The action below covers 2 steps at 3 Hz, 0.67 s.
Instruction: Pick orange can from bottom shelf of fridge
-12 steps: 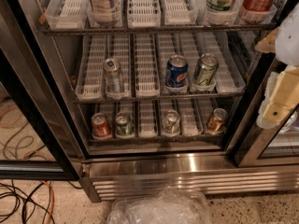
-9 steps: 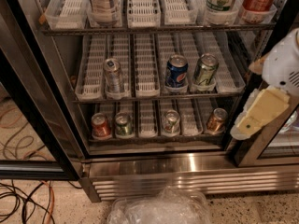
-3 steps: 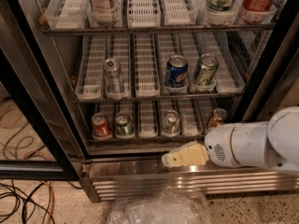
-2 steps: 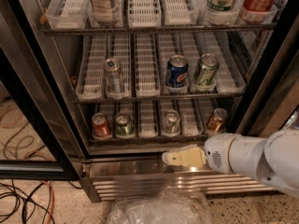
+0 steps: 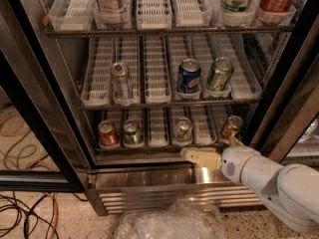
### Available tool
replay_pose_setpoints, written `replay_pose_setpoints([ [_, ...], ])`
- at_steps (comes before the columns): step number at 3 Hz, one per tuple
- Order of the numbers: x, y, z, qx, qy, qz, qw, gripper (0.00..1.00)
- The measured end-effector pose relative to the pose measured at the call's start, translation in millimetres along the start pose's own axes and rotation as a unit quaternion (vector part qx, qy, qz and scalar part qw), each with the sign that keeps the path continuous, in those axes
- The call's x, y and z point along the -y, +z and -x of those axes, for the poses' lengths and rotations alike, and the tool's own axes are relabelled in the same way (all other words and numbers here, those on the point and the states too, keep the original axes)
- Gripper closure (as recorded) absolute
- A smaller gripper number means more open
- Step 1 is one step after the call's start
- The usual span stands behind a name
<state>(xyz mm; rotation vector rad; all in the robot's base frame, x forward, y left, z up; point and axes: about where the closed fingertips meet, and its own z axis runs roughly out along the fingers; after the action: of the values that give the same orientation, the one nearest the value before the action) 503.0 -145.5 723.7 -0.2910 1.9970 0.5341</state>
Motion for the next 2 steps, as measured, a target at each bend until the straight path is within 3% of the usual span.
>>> replay_pose_setpoints([
  [1,19.3,13.9,-4.4,0.020,0.020,-0.020,0.9994,0.00],
  [2,19.2,14.0,-4.5,0.020,0.020,-0.020,0.9994,0.00],
])
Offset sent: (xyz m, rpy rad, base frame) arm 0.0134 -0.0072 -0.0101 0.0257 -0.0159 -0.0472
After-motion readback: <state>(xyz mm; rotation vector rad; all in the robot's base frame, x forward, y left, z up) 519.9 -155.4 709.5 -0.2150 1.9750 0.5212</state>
